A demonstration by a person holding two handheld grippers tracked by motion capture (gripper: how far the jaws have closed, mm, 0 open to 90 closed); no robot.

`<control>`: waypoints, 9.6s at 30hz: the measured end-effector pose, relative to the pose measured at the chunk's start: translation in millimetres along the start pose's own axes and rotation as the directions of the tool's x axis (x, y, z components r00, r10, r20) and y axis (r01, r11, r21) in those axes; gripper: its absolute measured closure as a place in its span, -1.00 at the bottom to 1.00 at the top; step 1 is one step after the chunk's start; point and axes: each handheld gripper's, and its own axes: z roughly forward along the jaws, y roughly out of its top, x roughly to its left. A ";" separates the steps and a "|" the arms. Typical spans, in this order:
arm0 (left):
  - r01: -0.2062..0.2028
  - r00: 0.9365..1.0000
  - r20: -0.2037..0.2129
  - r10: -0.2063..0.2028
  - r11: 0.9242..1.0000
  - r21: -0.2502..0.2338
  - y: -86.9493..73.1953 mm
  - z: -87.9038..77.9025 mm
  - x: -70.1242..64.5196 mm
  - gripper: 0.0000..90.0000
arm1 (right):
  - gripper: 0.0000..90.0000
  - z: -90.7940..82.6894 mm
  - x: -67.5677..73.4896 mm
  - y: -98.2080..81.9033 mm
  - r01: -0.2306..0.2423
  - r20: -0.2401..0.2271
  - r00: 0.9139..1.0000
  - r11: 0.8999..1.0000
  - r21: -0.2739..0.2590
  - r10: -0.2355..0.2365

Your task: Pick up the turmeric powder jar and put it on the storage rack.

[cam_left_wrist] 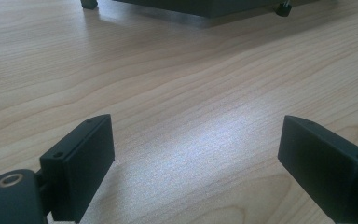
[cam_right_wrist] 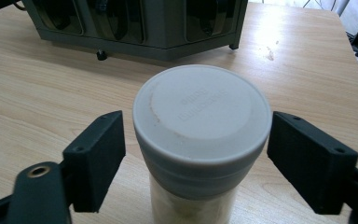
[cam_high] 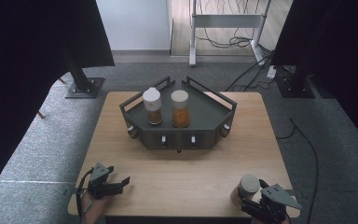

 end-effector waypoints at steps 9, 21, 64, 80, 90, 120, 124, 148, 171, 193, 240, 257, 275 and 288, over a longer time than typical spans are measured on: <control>0.004 1.000 0.004 -0.004 1.000 -0.003 -0.7 -0.6 1.5 -0.76 | -0.27 2.7 2.6 -6.5 -0.033 0.010 0.999 0.999 -0.028 0.033; 0.002 1.000 0.003 -0.002 1.000 -0.003 -0.7 -0.6 1.8 -0.76 | -0.27 6.8 8.7 -3.8 -0.016 0.027 0.999 0.999 -0.033 0.017; -0.006 1.000 0.011 0.006 1.000 0.003 0.1 -1.1 4.6 -0.76 | -0.27 32.1 4.3 58.5 -0.014 0.021 1.000 0.992 -0.125 0.017; -0.005 1.000 0.012 0.006 1.000 -0.007 -1.7 -2.1 5.8 -0.76 | -0.27 46.3 -1.2 91.4 -0.030 0.008 0.999 0.991 -0.129 0.031; -0.009 1.000 0.015 0.009 1.000 -0.006 -1.5 -2.0 5.9 -0.76 | -0.27 53.5 -4.7 110.9 -0.030 0.017 0.999 0.990 -0.138 0.032; -0.021 0.999 0.031 0.021 1.000 -0.004 -1.0 -1.8 7.8 -0.76 | -0.27 65.7 -0.5 160.5 -0.020 0.024 0.999 0.984 -0.175 0.024; -0.026 0.999 0.030 0.026 1.000 -0.001 -0.6 -1.6 7.4 -0.76 | -0.27 69.1 -0.2 165.2 -0.022 0.024 0.999 0.984 -0.179 0.027; -0.041 0.999 0.020 0.041 0.999 0.006 0.5 -1.9 6.4 -0.76 | -0.27 106.6 6.9 199.4 0.000 0.040 0.999 0.980 -0.199 0.008; -0.031 0.999 0.022 0.031 1.000 -0.001 -1.2 -3.4 9.0 -0.76 | -0.27 162.3 19.4 216.9 0.027 0.024 0.999 0.981 -0.192 -0.023; -0.036 0.999 0.023 0.036 0.999 -0.004 -2.0 -4.5 10.3 -0.76 | -0.27 194.2 33.7 212.8 0.077 0.025 0.997 0.985 -0.155 -0.074; -0.038 0.999 0.017 0.038 0.999 0.006 -0.9 -4.4 8.7 -0.76 | -0.70 167.0 18.8 198.7 0.059 0.052 0.997 0.978 -0.199 -0.050; -0.042 0.999 0.018 0.042 0.999 0.007 -0.4 -3.8 8.0 -0.76 | -0.67 133.2 1.4 188.4 0.051 0.067 0.997 0.974 -0.220 -0.037; -0.040 0.999 0.019 0.040 0.999 0.006 -0.5 -3.5 7.7 -0.76 | -0.67 105.6 -9.5 161.5 0.050 0.074 0.997 0.979 -0.198 -0.036; -0.038 0.999 0.016 0.037 0.999 0.007 -0.4 -3.5 7.4 -0.76 | -0.67 90.0 -13.2 145.3 0.065 0.078 0.996 0.983 -0.171 -0.052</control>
